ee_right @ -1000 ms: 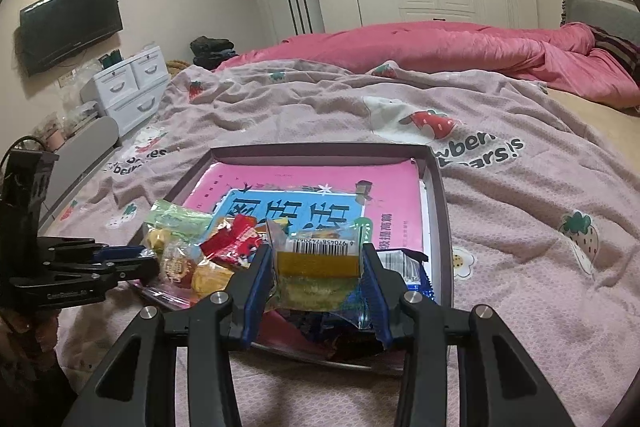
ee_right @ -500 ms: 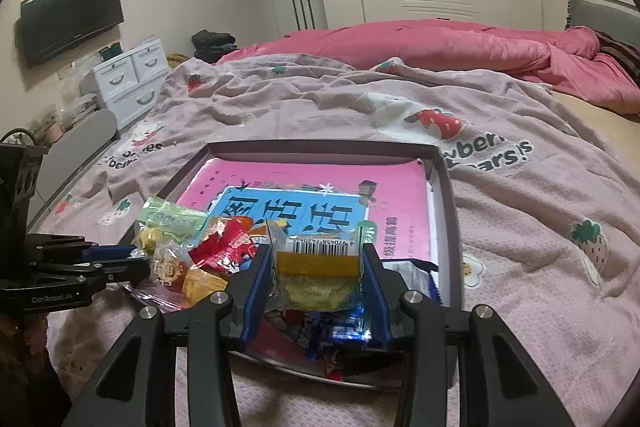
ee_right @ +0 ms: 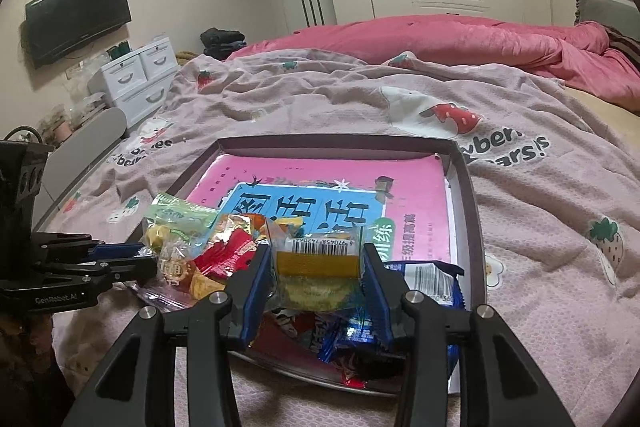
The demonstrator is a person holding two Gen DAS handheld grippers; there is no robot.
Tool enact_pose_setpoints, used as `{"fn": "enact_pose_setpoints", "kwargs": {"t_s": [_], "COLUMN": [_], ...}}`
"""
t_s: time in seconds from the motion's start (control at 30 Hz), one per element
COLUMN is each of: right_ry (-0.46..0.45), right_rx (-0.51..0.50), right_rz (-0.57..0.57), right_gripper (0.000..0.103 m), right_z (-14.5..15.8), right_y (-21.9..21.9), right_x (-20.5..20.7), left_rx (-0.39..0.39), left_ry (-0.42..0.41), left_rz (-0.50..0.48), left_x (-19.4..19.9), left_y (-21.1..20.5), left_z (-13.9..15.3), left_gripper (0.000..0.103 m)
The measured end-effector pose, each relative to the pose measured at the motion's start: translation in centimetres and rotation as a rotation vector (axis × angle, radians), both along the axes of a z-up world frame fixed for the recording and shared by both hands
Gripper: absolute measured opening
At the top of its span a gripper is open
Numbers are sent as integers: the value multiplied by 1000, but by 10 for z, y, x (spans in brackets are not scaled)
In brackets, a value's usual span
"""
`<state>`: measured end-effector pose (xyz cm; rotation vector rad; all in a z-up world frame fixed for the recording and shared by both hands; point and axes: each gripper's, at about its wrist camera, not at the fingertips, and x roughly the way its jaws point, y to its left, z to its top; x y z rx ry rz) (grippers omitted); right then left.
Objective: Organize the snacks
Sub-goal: 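Lower the chocolate into the tray with left gripper while right gripper lowers the cake there, then open right gripper off the cake while left gripper opens off the chocolate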
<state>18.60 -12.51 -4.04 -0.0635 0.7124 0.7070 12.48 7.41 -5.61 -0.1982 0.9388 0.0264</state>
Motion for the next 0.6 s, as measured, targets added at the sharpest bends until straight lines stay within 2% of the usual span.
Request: {"fn": "enact_pose_setpoints", "kwargs": {"t_s": [0.3,0.6], "right_ry": [-10,-6], "right_rx": [-13,-8], "right_rz": [-29,-38], "right_gripper": [47,56], "right_z": [0,1], "right_y": [-4,-7], "right_x": [0,2], "left_rx": [-1,-5], "left_ry": [-2,-5], "left_rz": [1,4], "left_x": [0,-1], "left_y": [1,3], "left_z": [0,1], "left_gripper": [28,28]}}
